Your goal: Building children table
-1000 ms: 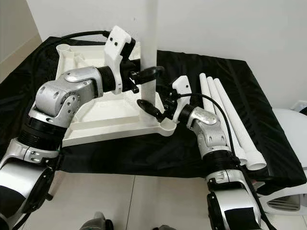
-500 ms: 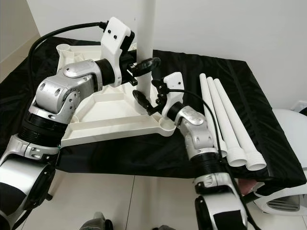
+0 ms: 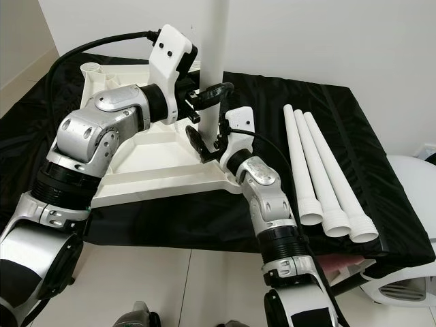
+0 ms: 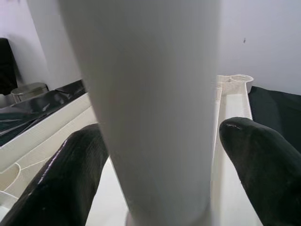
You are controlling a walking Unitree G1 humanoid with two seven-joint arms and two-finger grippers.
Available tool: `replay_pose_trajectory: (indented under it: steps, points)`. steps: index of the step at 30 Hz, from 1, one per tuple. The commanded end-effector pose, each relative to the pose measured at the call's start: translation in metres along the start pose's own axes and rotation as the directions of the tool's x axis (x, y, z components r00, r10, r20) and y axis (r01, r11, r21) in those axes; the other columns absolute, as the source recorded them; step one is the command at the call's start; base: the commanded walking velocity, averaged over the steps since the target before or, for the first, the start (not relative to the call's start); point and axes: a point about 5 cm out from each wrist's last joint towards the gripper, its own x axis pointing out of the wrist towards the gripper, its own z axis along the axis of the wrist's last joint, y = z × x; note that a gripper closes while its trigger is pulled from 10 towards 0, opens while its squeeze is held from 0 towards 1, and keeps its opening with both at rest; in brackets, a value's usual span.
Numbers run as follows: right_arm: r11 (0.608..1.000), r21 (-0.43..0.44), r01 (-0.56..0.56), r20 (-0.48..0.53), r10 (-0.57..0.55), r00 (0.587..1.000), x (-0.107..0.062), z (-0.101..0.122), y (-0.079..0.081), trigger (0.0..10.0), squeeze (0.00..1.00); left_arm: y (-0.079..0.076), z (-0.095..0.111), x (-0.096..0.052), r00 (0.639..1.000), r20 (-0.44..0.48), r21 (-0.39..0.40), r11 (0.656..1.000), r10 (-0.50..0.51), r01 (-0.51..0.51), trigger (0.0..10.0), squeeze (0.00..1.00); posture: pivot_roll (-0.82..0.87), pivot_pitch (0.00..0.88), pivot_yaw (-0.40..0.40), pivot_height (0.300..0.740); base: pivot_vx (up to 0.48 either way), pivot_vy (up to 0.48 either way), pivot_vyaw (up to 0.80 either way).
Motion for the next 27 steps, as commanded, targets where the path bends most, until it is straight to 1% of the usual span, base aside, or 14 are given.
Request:
replay_pose_trajectory:
  steps: [1, 8, 10, 11, 12, 13, 16, 17, 18, 19, 21, 22, 23, 27]
  points:
    - [1.0, -0.016, 0.003, 0.011, -0.003, 1.0, 0.0021, 0.0066, 0.0012, 10.0, 0.0, -0.0002, 0.007, 0.0025, 1.0, 0.022, 0.024, 1.0, 0.015, -0.015, 10.0, 0.0, -0.02, 0.0, -0.066, 0.74, 0.0, 0.0, 0.0]
    - [0.999, -0.03, 0.013, 0.025, -0.012, 1.0, 0.0023, 0.0143, -0.001, 10.0, 0.0, -0.002, 0.006, 0.0034, 1.0, 0.021, 0.025, 1.0, 0.011, -0.011, 10.0, 0.0, -0.02, 0.0, -0.067, 0.74, 0.0, 0.0, 0.0]
    - [0.999, -0.04, 0.021, 0.025, -0.02, 0.999, 0.0014, 0.0155, -0.0041, 8.4, 0.0, -0.0026, 0.0058, 0.0036, 1.0, 0.024, 0.025, 1.0, 0.009, -0.01, 10.0, 0.0, -0.02, 0.0, -0.067, 0.74, 0.0, 0.0, 0.0]
    - [0.999, -0.042, 0.026, 0.023, -0.025, 0.999, 0.0009, 0.0158, -0.0056, 4.5, 0.0, -0.003, 0.0059, 0.0037, 1.0, 0.024, 0.027, 1.0, 0.008, -0.008, 10.0, 0.0, -0.02, 0.0, -0.068, 0.74, 0.0, 0.0, 0.0]
    - [0.999, -0.041, 0.03, 0.019, -0.03, 0.999, 0.0004, 0.0157, -0.0065, 1.8, 0.0, -0.0032, 0.006, 0.0038, 1.0, 0.025, 0.029, 1.0, 0.006, -0.007, 10.0, 0.0, -0.02, 0.0, -0.068, 0.74, 0.0, 0.0, 0.0]
    - [0.999, -0.038, 0.036, 0.011, -0.036, 0.999, -0.0004, 0.0152, -0.0073, 0.9, 0.0, -0.0035, 0.0063, 0.0039, 1.0, 0.026, 0.031, 0.999, 0.006, -0.006, 10.0, 0.0, -0.02, 0.0, -0.068, 0.74, 0.0, 0.0, 0.0]
    - [0.999, -0.036, 0.038, 0.008, -0.038, 0.999, -0.0006, 0.0151, -0.0073, 0.9, 0.0, -0.0035, 0.0064, 0.004, 1.0, 0.026, 0.032, 0.999, 0.006, -0.007, 10.0, 0.0, -0.02, 0.0, -0.068, 0.74, 0.0, 0.0, 0.0]
    - [0.999, -0.037, 0.041, 0.007, -0.04, 0.999, -0.0007, 0.0152, -0.0074, 0.0, 0.0, -0.0035, 0.0065, 0.004, 1.0, 0.027, 0.032, 0.999, 0.006, -0.007, 10.0, 0.0, -0.02, 0.0, -0.068, 0.74, 0.0, 0.0, 0.0]
    - [0.999, -0.037, 0.041, 0.007, -0.04, 0.999, -0.0007, 0.0152, -0.0074, 0.0, 0.0, -0.0035, 0.0065, 0.004, 1.0, 0.027, 0.032, 0.999, 0.006, -0.007, 10.0, 0.0, -0.02, 0.0, -0.068, 0.74, 0.0, 0.0, 0.0]
    - [0.998, -0.039, 0.043, 0.005, -0.043, 0.999, -0.0012, 0.0149, -0.0078, 1.0, 0.0, -0.0033, 0.0067, 0.004, 1.0, 0.028, 0.033, 0.999, 0.006, -0.007, 10.0, 0.0, -0.02, 0.0, -0.067, 0.74, 0.0, 0.0, 0.0]
    - [0.998, -0.042, 0.036, -0.011, -0.036, 0.999, -0.0029, 0.0123, -0.0078, 0.9, 0.0, -0.0036, 0.0079, 0.0045, 1.0, 0.031, 0.036, 0.999, 0.003, -0.004, 10.0, 0.0, -0.02, 0.0, -0.067, 0.74, 0.0, 0.0, 0.0]
    - [0.999, -0.041, 0.026, -0.02, -0.027, 0.999, -0.0035, 0.011, -0.0073, 5.6, 0.0, -0.004, 0.0083, 0.0047, 0.999, 0.032, 0.037, 0.999, 0.002, -0.003, 10.0, 0.0, -0.02, 0.0, -0.067, 0.74, 0.0, 0.0, 0.0]
    - [0.999, -0.042, 0.021, -0.025, -0.022, 0.999, -0.0038, 0.01, -0.0068, 10.0, 0.0, -0.0044, 0.0085, 0.005, 0.999, 0.033, 0.038, 0.999, 0.0, -0.001, 10.0, 0.0, -0.02, 0.0, -0.067, 0.74, 0.0, 0.0, 0.0]
    - [0.999, -0.044, 0.019, -0.033, -0.02, 0.999, -0.0036, 0.0087, -0.0062, 10.0, 0.0, -0.0049, 0.0088, 0.0055, 0.999, 0.034, 0.038, 0.999, -0.003, 0.002, 10.0, 0.0, -0.02, 0.0, -0.066, 0.74, 0.0, 0.0, 0.0]
